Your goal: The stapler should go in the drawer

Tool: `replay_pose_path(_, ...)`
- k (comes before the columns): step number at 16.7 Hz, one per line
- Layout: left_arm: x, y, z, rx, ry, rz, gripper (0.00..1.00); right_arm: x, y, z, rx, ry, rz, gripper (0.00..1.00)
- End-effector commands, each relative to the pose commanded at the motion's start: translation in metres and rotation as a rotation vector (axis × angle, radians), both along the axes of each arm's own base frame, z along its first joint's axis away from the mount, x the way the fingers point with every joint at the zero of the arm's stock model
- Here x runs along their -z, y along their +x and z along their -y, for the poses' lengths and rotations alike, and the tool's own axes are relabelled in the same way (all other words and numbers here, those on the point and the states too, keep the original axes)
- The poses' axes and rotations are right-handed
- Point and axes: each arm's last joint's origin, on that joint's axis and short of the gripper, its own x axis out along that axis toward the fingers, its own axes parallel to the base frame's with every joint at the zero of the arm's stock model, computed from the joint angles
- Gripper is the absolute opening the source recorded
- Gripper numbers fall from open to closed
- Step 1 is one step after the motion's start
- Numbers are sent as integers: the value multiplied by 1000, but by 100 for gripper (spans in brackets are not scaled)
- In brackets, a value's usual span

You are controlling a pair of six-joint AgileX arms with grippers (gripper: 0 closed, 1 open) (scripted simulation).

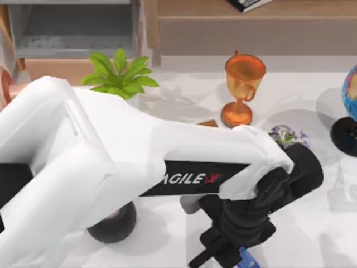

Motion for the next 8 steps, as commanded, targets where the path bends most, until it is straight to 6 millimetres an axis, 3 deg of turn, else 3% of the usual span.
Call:
replay_pose_path(2,0,0,0,0,0,0,0,0,0,0,0,0,0,100)
replay_pose_path(8,0,0,0,0,0,0,0,0,0,0,0,0,0,100)
